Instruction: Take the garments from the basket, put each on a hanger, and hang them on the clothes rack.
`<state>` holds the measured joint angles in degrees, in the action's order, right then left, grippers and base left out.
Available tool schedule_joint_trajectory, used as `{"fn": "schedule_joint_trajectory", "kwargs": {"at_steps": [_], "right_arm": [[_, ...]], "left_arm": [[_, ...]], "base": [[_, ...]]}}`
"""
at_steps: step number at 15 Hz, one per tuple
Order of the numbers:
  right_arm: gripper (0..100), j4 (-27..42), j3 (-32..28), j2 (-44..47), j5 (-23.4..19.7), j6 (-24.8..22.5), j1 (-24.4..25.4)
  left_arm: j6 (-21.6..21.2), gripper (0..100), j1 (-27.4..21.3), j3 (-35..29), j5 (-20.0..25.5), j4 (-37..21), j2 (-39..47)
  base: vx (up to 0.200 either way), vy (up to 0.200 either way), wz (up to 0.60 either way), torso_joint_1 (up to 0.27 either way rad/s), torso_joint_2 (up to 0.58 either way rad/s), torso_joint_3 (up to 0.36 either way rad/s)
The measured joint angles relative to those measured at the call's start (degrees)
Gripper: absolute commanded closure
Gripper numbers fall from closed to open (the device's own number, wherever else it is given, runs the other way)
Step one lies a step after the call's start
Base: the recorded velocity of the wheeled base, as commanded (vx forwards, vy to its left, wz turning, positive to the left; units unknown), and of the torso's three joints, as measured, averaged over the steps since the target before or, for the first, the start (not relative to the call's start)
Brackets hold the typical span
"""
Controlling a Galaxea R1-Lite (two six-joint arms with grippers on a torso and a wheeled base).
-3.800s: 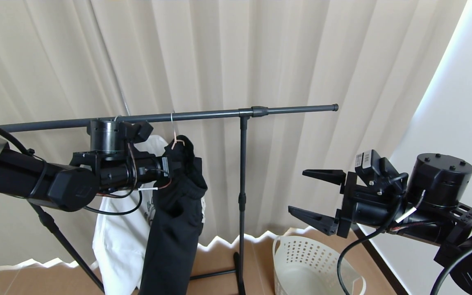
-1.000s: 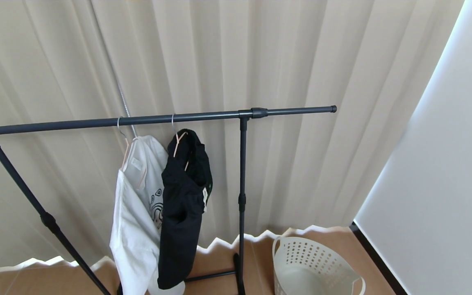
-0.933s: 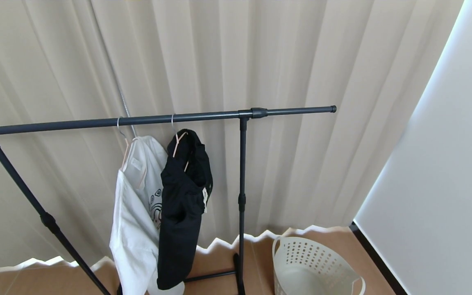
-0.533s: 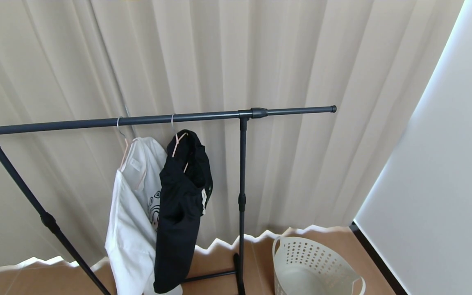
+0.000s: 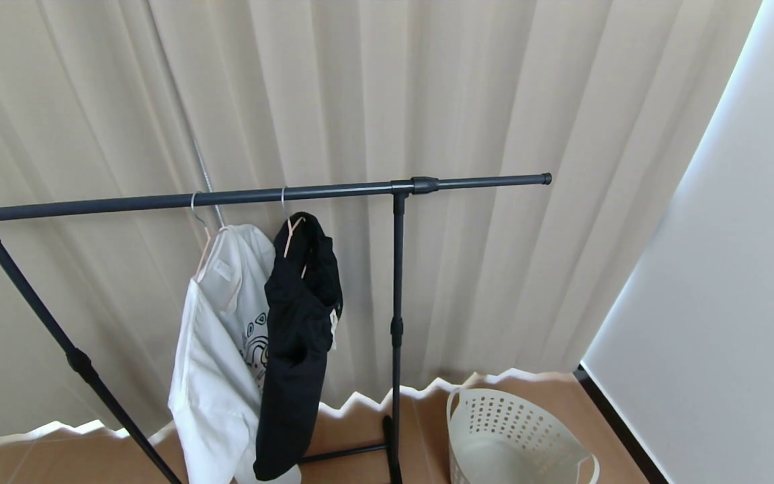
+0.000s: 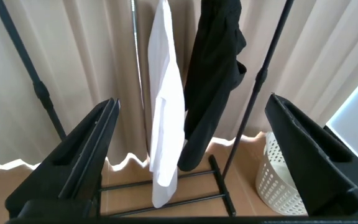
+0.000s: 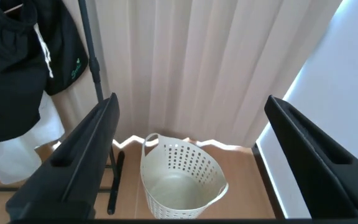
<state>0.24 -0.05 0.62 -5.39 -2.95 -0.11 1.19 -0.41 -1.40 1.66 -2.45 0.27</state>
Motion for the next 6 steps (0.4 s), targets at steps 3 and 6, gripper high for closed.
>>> {"fn": "schedule_joint_trajectory", "kwargs": {"at_steps": [3,6], "right_arm": [[0,0.0,0.0,-0.49,-0.02,-0.28,-0.2],[0,0.0,0.02,-0.57,0.04,-0.24,-0.24]], "left_arm": [[0.0,0,-0.02,0.0,0.0,-0.01,0.0],[0.0,0,-0.02,0.0,0.01,-0.01,0.0]], "base": [[0.0,0.0,0.0,0.0,0.0,0.0],[0.0,0.0,0.0,0.0,0.0,0.0]]}}
